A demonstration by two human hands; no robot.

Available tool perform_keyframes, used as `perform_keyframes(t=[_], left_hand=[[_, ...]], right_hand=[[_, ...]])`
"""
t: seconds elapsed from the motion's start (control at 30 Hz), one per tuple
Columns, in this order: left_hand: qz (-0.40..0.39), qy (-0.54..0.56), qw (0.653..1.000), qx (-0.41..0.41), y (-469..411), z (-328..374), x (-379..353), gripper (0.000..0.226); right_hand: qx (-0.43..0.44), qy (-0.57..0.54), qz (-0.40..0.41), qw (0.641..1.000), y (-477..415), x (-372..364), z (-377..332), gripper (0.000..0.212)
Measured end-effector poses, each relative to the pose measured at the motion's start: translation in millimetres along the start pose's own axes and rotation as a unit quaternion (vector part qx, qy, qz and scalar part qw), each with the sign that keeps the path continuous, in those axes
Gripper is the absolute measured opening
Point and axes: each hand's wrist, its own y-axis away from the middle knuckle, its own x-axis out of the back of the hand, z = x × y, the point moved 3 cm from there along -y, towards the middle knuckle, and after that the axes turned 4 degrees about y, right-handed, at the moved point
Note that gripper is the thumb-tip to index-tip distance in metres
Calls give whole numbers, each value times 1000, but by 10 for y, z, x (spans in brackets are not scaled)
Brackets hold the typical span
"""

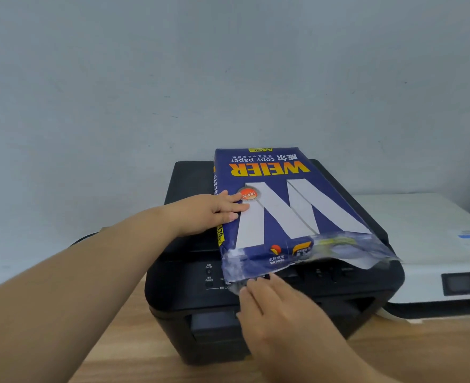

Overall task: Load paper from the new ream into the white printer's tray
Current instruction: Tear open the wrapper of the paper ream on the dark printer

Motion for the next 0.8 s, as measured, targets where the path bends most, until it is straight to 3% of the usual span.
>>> perform_keyframes(t=[0.17, 0.27, 0.33, 0.4, 0.47, 0.7, 0.8], left_hand=[[-1, -4, 1000, 8, -2, 5, 5, 42], [0, -14, 1000, 9, -7, 19, 4, 42], [2, -17, 1000, 11, -15, 19, 1, 42], [4, -13, 1000, 10, -20, 11, 0, 42], [3, -12, 1000, 10, -22, 0, -3, 42], [-2, -25, 1000, 12, -27, 11, 2, 42], [-3, -23, 1000, 13, -26, 9, 7, 42]], right_hand=[[-39, -15, -49, 998, 248, -232, -126, 44], [-42, -80, -75, 993, 300, -216, -145, 38], [-28, -109, -13, 994, 290, -65, -40, 22], [-27, -131, 101, 986, 289, 121, 176, 26], [-62, -88, 135, 985, 297, 218, 414, 21], [-196, -26, 44, 979, 372, 129, 925, 62], [-198, -21, 11, 980, 422, -9, 1006, 68]])
